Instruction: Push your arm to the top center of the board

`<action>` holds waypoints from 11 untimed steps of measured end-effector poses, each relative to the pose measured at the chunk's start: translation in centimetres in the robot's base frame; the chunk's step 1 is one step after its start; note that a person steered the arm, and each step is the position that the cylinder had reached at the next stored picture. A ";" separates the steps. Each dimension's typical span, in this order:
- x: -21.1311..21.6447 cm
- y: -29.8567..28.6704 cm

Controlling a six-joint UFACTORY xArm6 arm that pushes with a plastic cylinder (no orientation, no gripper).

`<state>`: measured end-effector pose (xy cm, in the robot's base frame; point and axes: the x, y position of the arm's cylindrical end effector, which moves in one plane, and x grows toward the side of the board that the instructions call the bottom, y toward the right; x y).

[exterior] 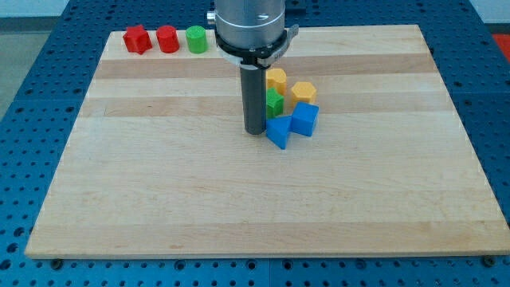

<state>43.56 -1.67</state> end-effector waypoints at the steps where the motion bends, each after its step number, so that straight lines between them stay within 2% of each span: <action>1: 0.0 -1.7; 2: 0.0 -5.8; 3: -2.0 -10.2; 4: -6.6 -11.2; 5: -10.6 -10.7; 8: -21.3 -3.0; 9: -24.3 -3.0; 11: -24.3 -7.0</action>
